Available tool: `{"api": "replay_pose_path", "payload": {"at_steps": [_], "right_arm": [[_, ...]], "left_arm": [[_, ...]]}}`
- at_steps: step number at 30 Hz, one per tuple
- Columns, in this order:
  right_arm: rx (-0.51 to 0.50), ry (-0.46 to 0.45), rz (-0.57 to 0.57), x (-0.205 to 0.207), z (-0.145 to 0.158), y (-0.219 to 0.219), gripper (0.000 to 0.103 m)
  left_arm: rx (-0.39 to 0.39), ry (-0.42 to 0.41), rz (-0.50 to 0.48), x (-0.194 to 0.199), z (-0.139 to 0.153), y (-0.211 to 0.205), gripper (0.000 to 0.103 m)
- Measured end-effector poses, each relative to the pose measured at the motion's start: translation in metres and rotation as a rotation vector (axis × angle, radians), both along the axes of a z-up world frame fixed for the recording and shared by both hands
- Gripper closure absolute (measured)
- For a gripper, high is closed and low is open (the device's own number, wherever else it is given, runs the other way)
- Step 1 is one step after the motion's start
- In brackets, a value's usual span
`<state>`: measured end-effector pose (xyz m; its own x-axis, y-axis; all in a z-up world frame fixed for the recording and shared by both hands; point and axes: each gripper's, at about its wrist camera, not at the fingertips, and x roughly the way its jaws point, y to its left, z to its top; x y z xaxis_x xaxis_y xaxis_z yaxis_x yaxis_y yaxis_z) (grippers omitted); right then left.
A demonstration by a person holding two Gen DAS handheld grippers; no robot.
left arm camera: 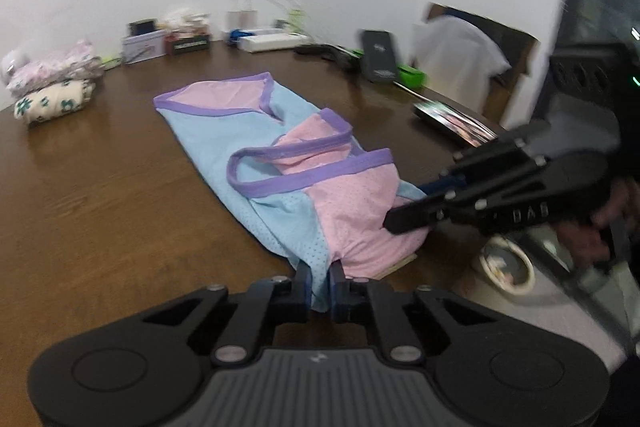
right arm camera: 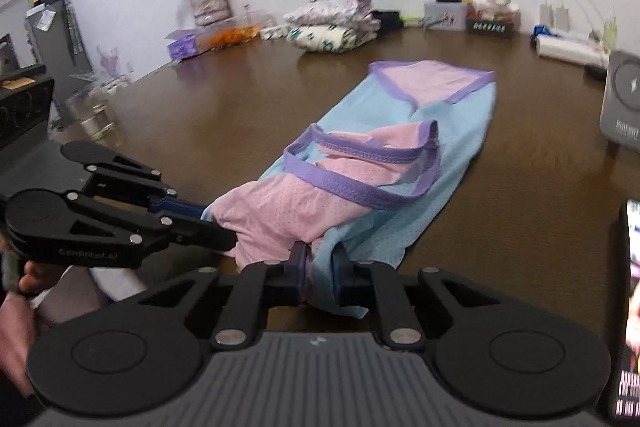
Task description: Fold clothes
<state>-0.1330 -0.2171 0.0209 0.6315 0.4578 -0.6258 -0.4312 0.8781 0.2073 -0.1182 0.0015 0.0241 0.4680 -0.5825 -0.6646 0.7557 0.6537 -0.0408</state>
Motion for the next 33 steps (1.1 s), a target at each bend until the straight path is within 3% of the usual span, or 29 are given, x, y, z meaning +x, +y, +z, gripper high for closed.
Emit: {"api": "replay_pose_path", "payload": {"at_steps": [1,3,4,5,8,11,12,13,14,15,17,19,25,28,31,33], "right_arm": [[-0.022,-0.032,0.03,-0.012,0.004,0.0,0.085],[-0.08,-0.14,0.1,-0.037,0.012,-0.001,0.058],[-0.111,-0.204,0.138,-0.048,0.015,0.001,0.039],[-0.126,-0.237,0.172,-0.053,0.014,0.004,0.038],[-0.179,-0.305,0.257,-0.063,0.004,0.014,0.038],[-0.294,-0.355,0.283,-0.068,-0.014,0.026,0.039],[-0.29,-0.371,0.29,-0.069,-0.018,0.025,0.04],[-0.252,-0.344,0.298,-0.068,-0.018,0.022,0.05],[-0.208,-0.31,0.305,-0.067,-0.017,0.019,0.068],[-0.165,-0.277,0.313,-0.066,-0.017,0.016,0.073],[-0.162,-0.272,0.314,-0.068,-0.014,0.012,0.092],[-0.156,-0.271,0.319,-0.071,-0.012,0.009,0.095],[-0.001,-0.216,0.305,-0.066,0.001,-0.013,0.096],[0.069,-0.197,0.307,-0.061,0.008,-0.023,0.096],[0.1,-0.184,0.317,-0.06,0.013,-0.027,0.097],[0.101,-0.183,0.322,-0.062,0.016,-0.029,0.097]], "left_arm": [[0.013,-0.025,-0.017,-0.009,0.002,0.004,0.089],[0.007,-0.107,-0.064,-0.025,0.006,0.014,0.075],[0.007,-0.149,-0.087,-0.031,0.007,0.017,0.059],[0.032,-0.176,-0.11,-0.035,0.006,0.014,0.052],[0.124,-0.245,-0.169,-0.044,-0.001,0.003,0.052],[0.207,-0.307,-0.19,-0.049,-0.007,-0.007,0.052],[0.213,-0.317,-0.194,-0.049,-0.009,-0.008,0.052],[0.216,-0.326,-0.199,-0.049,-0.01,-0.008,0.052],[0.216,-0.33,-0.21,-0.05,-0.01,-0.009,0.054],[0.216,-0.332,-0.221,-0.052,-0.01,-0.01,0.054],[0.215,-0.357,-0.25,-0.057,-0.012,-0.008,0.055],[0.218,-0.41,-0.264,-0.065,-0.013,-0.006,0.054],[0.286,-0.677,-0.294,-0.088,-0.025,-0.007,0.052],[0.293,-0.733,-0.332,-0.09,-0.03,-0.015,0.054],[0.296,-0.699,-0.393,-0.085,-0.03,-0.023,0.09],[0.27,-0.644,-0.403,-0.077,-0.025,-0.022,0.091]]}}
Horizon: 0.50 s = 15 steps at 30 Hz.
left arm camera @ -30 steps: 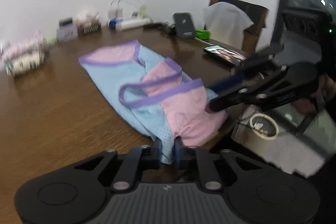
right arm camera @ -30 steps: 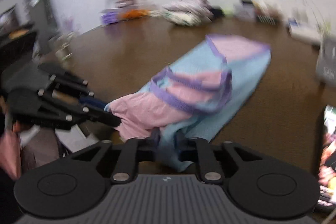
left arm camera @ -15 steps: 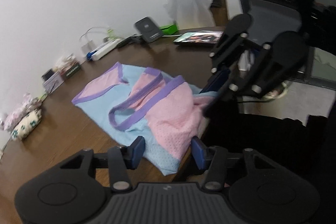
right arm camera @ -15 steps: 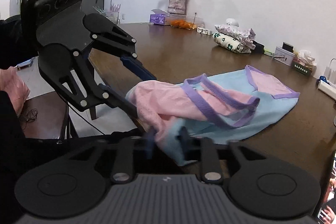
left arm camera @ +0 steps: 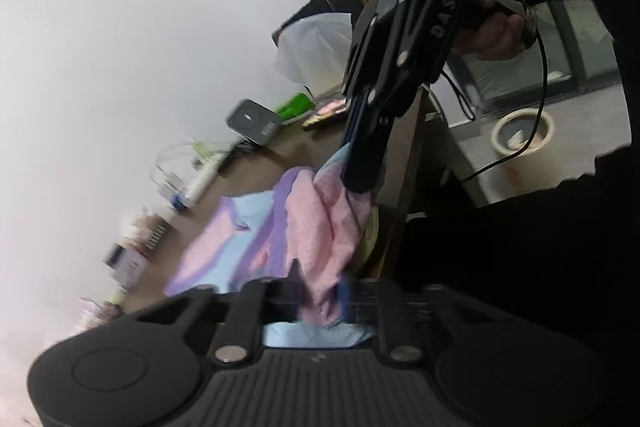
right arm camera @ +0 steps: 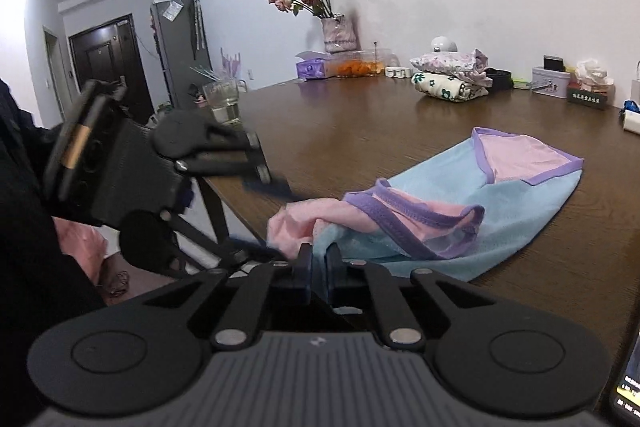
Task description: Fold clothes
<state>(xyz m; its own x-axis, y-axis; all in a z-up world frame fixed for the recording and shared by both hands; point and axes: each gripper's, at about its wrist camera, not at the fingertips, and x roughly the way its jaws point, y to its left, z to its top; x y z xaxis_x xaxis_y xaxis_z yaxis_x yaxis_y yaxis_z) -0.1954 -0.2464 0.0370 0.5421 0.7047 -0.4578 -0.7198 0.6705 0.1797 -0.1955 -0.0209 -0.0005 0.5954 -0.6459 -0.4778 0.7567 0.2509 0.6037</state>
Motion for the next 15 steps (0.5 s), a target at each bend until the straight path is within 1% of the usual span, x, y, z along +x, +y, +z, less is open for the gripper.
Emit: {"api": "replay_pose_path", "payload": {"at_steps": [1,3,4,5,6,7,9,10,11,12,13,14,15], "right_arm": [[-0.016,-0.012,-0.011,-0.002,0.001,0.001,0.097],[-0.052,-0.04,-0.036,-0.006,0.002,0.003,0.088],[-0.08,-0.074,-0.044,-0.01,0.001,0.005,0.065],[-0.121,-0.12,-0.041,-0.016,0.001,0.009,0.038],[-0.171,-0.173,-0.016,-0.023,-0.002,0.014,0.033],[-0.223,-0.227,0.014,-0.03,-0.004,0.02,0.033],[-0.318,-0.291,0.08,-0.037,-0.013,0.033,0.036],[-0.357,-0.321,0.089,-0.037,-0.017,0.038,0.04],[-0.395,-0.351,0.093,-0.037,-0.021,0.043,0.047],[-0.433,-0.382,0.097,-0.036,-0.025,0.048,0.051],[-0.449,-0.398,0.095,-0.034,-0.027,0.051,0.063],[-0.451,-0.395,0.094,-0.031,-0.027,0.051,0.084],[-0.439,-0.369,0.105,-0.027,-0.024,0.05,0.091]], "left_arm": [[-0.006,0.028,0.002,0.004,0.003,0.0,0.092],[-0.019,0.083,0.009,0.012,0.01,0.001,0.093],[-0.034,0.127,0.017,0.018,0.014,0.002,0.093],[-0.053,0.17,0.024,0.023,0.016,0.005,0.093],[-0.074,0.212,0.032,0.028,0.018,0.008,0.093],[-0.087,0.243,0.041,0.032,0.019,0.01,0.094],[-0.092,0.27,0.036,0.035,0.022,0.01,0.094],[-0.094,0.282,0.032,0.036,0.024,0.01,0.094],[-0.081,0.282,0.016,0.034,0.026,0.01,0.095],[-0.061,0.287,-0.005,0.032,0.028,0.01,0.095],[-0.04,0.293,-0.025,0.03,0.031,0.01,0.095],[-0.023,0.311,-0.05,0.029,0.034,0.01,0.095],[-0.006,0.331,-0.075,0.027,0.038,0.011,0.095]]}}
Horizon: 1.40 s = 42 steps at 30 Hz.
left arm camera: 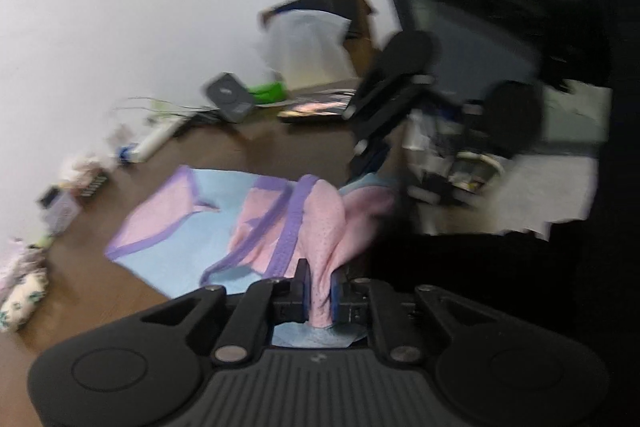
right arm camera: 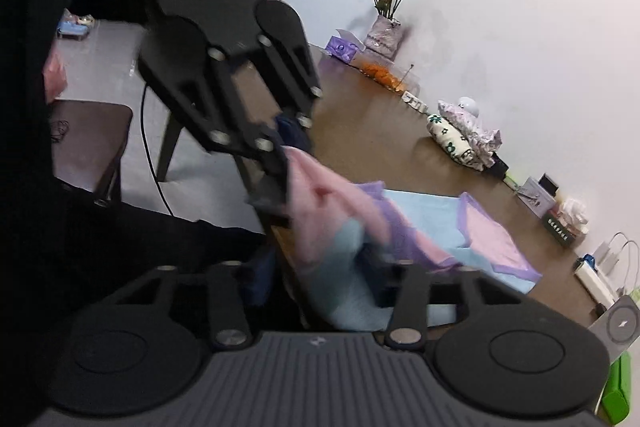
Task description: Fold clothes
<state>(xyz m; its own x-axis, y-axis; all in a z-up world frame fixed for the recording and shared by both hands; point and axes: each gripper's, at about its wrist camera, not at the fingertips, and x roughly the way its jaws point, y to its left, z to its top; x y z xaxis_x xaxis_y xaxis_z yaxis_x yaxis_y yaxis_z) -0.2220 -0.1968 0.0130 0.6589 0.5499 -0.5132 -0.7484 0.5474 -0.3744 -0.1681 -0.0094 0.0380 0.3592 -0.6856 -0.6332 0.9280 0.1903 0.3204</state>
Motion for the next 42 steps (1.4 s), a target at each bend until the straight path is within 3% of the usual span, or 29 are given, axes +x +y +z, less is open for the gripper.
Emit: {"api": "replay_pose_path", "payload": {"at_steps": [3,5,6,9,13,15,16,17,18,19,22,24,25,26,28,32,38,39,41,42], "right_arm": [[0.078,0.089,0.036,0.007,0.011,-0.009,0.093],[0.143,0.137,0.027,0.011,0.018,-0.016,0.093],[0.176,0.157,0.019,0.014,0.021,-0.02,0.093],[0.274,0.224,-0.02,0.026,0.028,-0.032,0.093],[0.334,0.274,-0.049,0.036,0.033,-0.039,0.093],[0.353,0.294,-0.055,0.038,0.035,-0.041,0.093],[0.35,0.296,-0.053,0.037,0.037,-0.04,0.093],[0.346,0.298,-0.05,0.037,0.038,-0.039,0.093],[0.34,0.3,-0.048,0.035,0.039,-0.038,0.093],[0.335,0.301,-0.046,0.034,0.04,-0.038,0.093],[0.317,0.297,-0.037,0.032,0.039,-0.036,0.091],[0.285,0.232,-0.021,0.023,0.038,-0.035,0.072],[0.252,0.181,-0.019,0.017,0.037,-0.033,0.046],[0.21,0.123,-0.016,0.011,0.035,-0.03,0.04],[0.125,0.053,-0.002,0.006,0.029,-0.022,0.041],[0.037,0.01,0.039,0.01,0.014,-0.01,0.041],[0.051,0.042,0.079,0.028,0.004,-0.008,0.044],[0.055,0.065,0.083,0.033,0.005,-0.008,0.05],[0.053,0.129,0.089,0.041,0.007,-0.008,0.083],[0.054,0.16,0.09,0.044,0.008,-0.008,0.086]], "left_arm": [[-0.006,0.01,-0.051,-0.002,0.008,0.01,0.083],[-0.056,-0.061,-0.028,-0.012,0.003,0.016,0.048],[-0.071,-0.097,-0.02,-0.018,-0.001,0.017,0.044],[-0.074,-0.217,0.008,-0.04,-0.024,0.012,0.041],[-0.161,-0.369,0.157,-0.054,-0.053,-0.003,0.04],[-0.199,-0.415,0.257,-0.051,-0.059,-0.01,0.041],[-0.211,-0.427,0.268,-0.049,-0.059,-0.011,0.046],[-0.212,-0.413,0.255,-0.044,-0.057,-0.011,0.07],[-0.21,-0.392,0.239,-0.039,-0.054,-0.01,0.084],[-0.206,-0.365,0.232,-0.032,-0.049,-0.009,0.092],[-0.221,-0.224,0.207,-0.002,-0.031,-0.003,0.093],[-0.231,-0.162,0.209,0.013,-0.02,0.002,0.094],[-0.237,-0.14,0.213,0.018,-0.016,0.006,0.094],[-0.235,-0.121,0.21,0.021,-0.013,0.01,0.094],[-0.216,-0.1,0.195,0.025,-0.011,0.011,0.094],[-0.17,-0.044,0.186,0.027,-0.012,0.01,0.094],[-0.138,-0.037,0.183,0.018,-0.019,0.013,0.094],[-0.14,-0.04,0.185,0.017,-0.02,0.014,0.094],[-0.146,-0.048,0.183,0.014,-0.021,0.018,0.094],[-0.146,-0.051,0.179,0.013,-0.022,0.02,0.094]]}}
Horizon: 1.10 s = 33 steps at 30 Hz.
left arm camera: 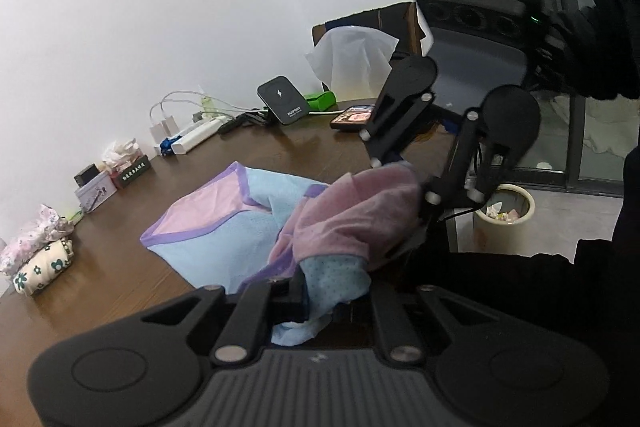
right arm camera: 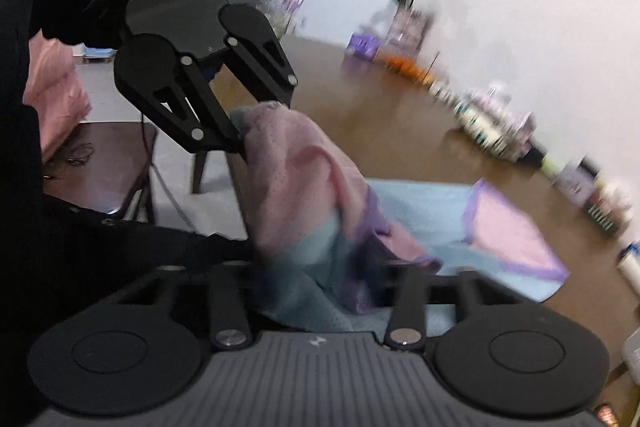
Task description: Fold clothes
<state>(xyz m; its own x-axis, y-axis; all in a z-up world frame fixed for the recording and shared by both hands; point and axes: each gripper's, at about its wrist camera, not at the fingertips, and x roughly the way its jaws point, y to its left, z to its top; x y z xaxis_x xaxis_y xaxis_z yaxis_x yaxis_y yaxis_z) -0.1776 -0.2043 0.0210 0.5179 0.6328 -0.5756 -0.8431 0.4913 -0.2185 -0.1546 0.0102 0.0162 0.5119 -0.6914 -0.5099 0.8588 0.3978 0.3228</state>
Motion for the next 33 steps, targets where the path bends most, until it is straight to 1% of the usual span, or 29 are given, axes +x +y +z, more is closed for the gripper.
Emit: {"api": "replay_pose_path", "payload": {"at_steps": [2,10,13,15,18,19,22,24,25,26,27,29,31,32,33], "right_arm": [[0.008,0.028,-0.004,0.002,0.003,0.001,0.09],[0.04,0.098,-0.018,-0.005,0.006,-0.004,0.092],[0.076,0.142,-0.017,0.001,0.009,-0.012,0.092],[0.113,0.188,-0.014,0.009,0.012,-0.019,0.092],[0.21,0.311,-0.01,0.028,0.015,-0.033,0.092],[0.252,0.361,-0.011,0.037,0.016,-0.039,0.092],[0.372,0.527,-0.038,0.068,0.017,-0.057,0.092],[0.451,0.627,-0.058,0.089,0.013,-0.067,0.092],[0.479,0.661,-0.074,0.098,0.011,-0.071,0.092],[0.505,0.693,-0.091,0.106,0.008,-0.076,0.092],[0.53,0.715,-0.112,0.113,0.005,-0.08,0.092],[0.57,0.746,-0.164,0.124,-0.001,-0.087,0.092],[0.596,0.743,-0.245,0.132,-0.005,-0.094,0.085],[0.609,0.741,-0.286,0.137,-0.007,-0.097,0.08],[0.615,0.719,-0.31,0.137,-0.007,-0.099,0.073]], "left_arm": [[-0.003,0.006,-0.012,0.0,0.0,0.003,0.094],[-0.003,0.044,-0.064,-0.003,0.003,0.008,0.094],[-0.009,0.084,-0.074,0.001,0.006,0.01,0.094],[-0.023,0.13,-0.08,0.008,0.011,0.012,0.094],[-0.068,0.273,-0.068,0.034,0.025,0.013,0.093],[-0.08,0.346,-0.063,0.046,0.029,0.013,0.093],[-0.144,0.561,0.003,0.092,0.035,0.01,0.093],[-0.179,0.667,0.057,0.12,0.036,0.006,0.092],[-0.19,0.701,0.085,0.13,0.035,0.004,0.089],[-0.2,0.73,0.113,0.139,0.034,0.002,0.089],[-0.21,0.76,0.141,0.148,0.032,0.001,0.088],[-0.22,0.779,0.175,0.157,0.026,0.0,0.085],[-0.229,0.808,0.212,0.165,0.018,0.001,0.082],[-0.239,0.826,0.233,0.168,0.013,0.003,0.081],[-0.253,0.838,0.26,0.169,0.009,0.005,0.081]]}}
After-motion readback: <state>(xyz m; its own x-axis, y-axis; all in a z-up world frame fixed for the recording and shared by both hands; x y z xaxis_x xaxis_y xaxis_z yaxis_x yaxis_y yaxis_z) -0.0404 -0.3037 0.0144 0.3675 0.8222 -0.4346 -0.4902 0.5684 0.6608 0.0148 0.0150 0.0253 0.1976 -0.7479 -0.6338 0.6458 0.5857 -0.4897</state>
